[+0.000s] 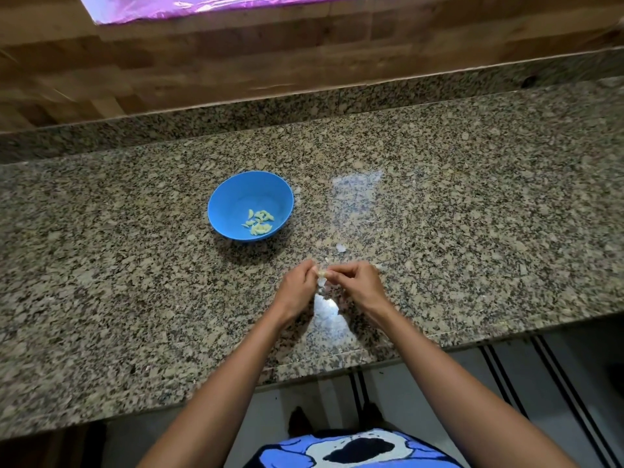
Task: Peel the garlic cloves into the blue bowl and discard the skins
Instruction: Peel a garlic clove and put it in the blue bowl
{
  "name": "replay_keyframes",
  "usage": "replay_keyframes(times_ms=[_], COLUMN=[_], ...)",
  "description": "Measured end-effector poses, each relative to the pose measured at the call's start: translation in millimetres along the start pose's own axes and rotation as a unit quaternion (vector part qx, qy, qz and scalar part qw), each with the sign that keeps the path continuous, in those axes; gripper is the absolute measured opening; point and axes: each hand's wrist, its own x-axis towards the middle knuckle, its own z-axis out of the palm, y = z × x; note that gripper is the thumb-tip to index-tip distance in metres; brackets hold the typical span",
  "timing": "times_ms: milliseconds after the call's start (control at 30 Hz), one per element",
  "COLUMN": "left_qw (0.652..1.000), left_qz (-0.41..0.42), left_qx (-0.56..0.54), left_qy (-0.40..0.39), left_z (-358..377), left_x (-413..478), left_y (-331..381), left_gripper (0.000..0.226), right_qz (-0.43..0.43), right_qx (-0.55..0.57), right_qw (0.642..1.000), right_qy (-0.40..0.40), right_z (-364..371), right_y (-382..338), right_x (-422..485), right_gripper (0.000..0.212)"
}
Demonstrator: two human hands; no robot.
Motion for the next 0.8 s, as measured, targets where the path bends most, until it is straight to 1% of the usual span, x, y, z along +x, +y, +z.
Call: replay_keyframes(times_ms=[100,167,200,267,300,367,400,433,467,533,567,633,667,767,800], left_qw=[1.000,0.997,0.996,0.997,0.997,0.998,0.998,0.996,0.991,0.966,0.956,0.950,0.945,0.916,0.911], left_qz=[0.004,-0.010,-0.018,-0.022,-0.021,-0.030,-0.035,-0.045,-0.059,-0.092,-0.103,-0.112,-0.117,-0.148,-0.148], left_qx=[-0.018,-0.041,-0.032,0.016,0.033,0.023,0.008,-0.029,-0.086,-0.216,-0.255,-0.274,-0.289,-0.362,-0.375], left_qy=[0.018,0.063,0.080,0.074,0.063,0.047,0.053,0.069,0.088,0.108,0.106,0.099,0.099,0.093,0.088], left_z=[5.6,5.9,3.9,-0.3,-1.6,-2.7,-1.7,-0.1,0.1,0.5,1.0,0.6,0.3,-2.6,-2.6], left_x=[-5.4,-6.0,-6.1,-6.5,-6.5,-6.6,-7.5,-7.6,-8.2,-8.7,-8.5,-9.3,-9.5,-10.9,-11.2], left_y=[-2.5,-3.6,-4.1,-8.7,-11.1,-11.3,-9.0,-6.6,-1.4,9.6,13.7,19.3,19.5,20.5,20.8], left_gripper=[0.025,0.032,0.035,0.038,0.033,0.007,0.015,0.021,0.023,0.023,0.024,0.024,0.024,0.026,0.026], right_qz=[-0.005,-0.006,-0.010,-0.012,-0.009,-0.007,-0.010,-0.014,-0.018,-0.031,-0.041,-0.051,-0.046,0.017,0.041], right_qx=[0.003,-0.010,-0.010,0.002,0.007,0.014,0.016,0.018,0.017,0.000,-0.014,-0.028,-0.016,0.080,0.108], right_qw=[0.999,0.999,0.999,0.999,0.999,0.999,0.999,0.999,0.999,0.999,0.999,0.998,0.998,0.996,0.992], right_qy=[0.044,0.051,0.048,0.043,0.042,0.041,0.041,0.041,0.040,0.033,0.028,0.025,0.027,0.044,0.046], right_z=[-2.5,-6.6,-7.4,-7.0,-6.3,-5.0,-4.7,-4.6,-4.6,-3.9,-3.5,-2.5,-1.6,1.0,1.8], right_y=[-4.3,-1.5,-0.1,2.3,3.0,5.2,6.4,7.7,8.5,10.6,10.8,9.6,8.4,4.5,3.9], right_x=[8.9,9.4,7.9,4.8,3.5,2.6,2.2,1.9,1.6,0.0,-0.9,-2.6,-3.4,-7.3,-8.8], right_gripper=[0.013,0.010,0.008,0.008,0.008,0.010,0.012,0.014,0.015,0.017,0.017,0.017,0.016,0.010,0.009])
